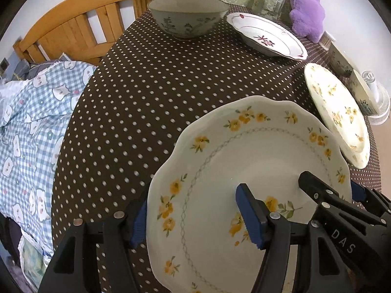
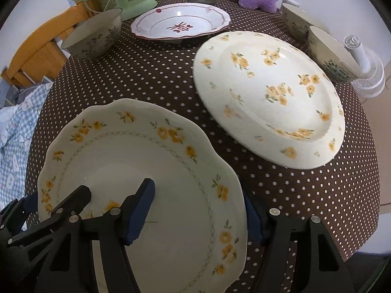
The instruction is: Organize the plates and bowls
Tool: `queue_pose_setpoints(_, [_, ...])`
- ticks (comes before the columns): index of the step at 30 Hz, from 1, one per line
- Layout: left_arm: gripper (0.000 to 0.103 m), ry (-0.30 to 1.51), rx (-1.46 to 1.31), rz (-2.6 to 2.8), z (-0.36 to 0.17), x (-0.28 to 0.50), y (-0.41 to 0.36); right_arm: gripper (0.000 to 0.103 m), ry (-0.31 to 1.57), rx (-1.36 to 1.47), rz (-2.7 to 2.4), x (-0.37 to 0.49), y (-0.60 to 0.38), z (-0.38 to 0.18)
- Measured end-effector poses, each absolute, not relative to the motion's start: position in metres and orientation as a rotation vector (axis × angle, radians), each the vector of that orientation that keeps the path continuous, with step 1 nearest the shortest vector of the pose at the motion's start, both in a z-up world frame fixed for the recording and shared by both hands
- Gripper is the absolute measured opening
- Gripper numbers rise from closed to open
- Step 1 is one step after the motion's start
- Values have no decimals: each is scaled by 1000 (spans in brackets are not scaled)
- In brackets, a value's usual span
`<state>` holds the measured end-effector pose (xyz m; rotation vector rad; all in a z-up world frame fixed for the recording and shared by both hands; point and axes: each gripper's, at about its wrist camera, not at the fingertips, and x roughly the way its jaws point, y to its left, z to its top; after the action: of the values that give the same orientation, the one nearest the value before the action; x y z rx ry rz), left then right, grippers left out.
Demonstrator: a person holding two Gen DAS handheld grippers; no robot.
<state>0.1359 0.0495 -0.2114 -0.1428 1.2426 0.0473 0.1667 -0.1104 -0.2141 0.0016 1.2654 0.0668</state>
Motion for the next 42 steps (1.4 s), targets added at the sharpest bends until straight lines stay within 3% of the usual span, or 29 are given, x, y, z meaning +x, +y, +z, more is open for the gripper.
queue_pose_setpoints(21, [67,1198,-68,-3,-218,157,50,71,1243,28,36,176,-110,-221])
queue_pose_setpoints(25, [73,1202,-60,-25,-217,158,50,71,1243,45,41,176,-112,-221])
queue_pose_setpoints(29, [93,1189,-50,-26,-210,160,53,71,1217,52,58,175,-119,-215])
queue_pose_setpoints(31, [96,1172,-47,-26,-202,159,52,71,1206,74,48,172,-124,-208])
queue_pose_setpoints(42, [101,1084,-56,-44,-156,148,20,71,1095,56,39,156,-161,-148])
